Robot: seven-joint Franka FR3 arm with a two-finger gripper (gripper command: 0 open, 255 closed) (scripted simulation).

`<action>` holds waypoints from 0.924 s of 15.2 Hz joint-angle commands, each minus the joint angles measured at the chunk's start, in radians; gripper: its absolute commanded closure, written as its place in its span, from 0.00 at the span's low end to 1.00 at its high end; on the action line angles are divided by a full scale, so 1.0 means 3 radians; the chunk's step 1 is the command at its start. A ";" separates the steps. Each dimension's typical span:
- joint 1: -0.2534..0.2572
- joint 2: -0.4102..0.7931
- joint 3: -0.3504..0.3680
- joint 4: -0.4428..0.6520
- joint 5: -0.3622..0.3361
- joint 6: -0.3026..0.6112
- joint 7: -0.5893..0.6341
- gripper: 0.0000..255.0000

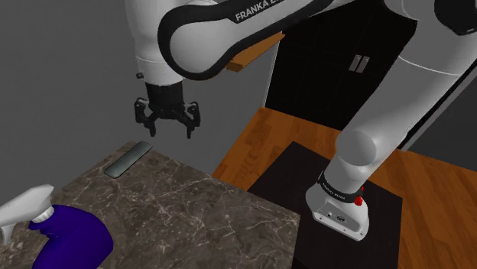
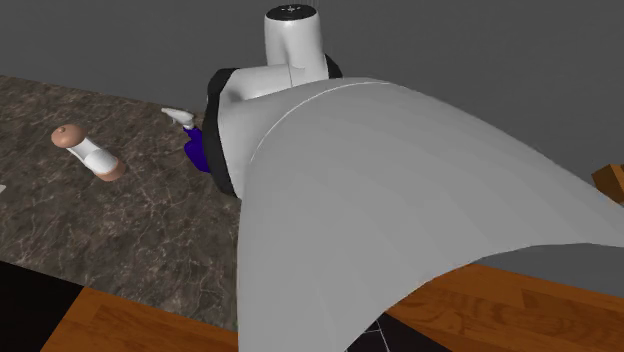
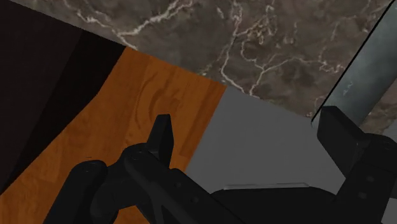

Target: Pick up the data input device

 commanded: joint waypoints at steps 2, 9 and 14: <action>0.0153 0.0749 0.0052 0.0400 -0.0743 -0.0011 0.0828 0.00; 0.0991 0.1880 -0.0548 0.1418 -0.1553 -0.0256 0.1816 0.00; 0.1275 0.2301 -0.0779 0.1867 -0.1734 -0.0319 0.2060 0.00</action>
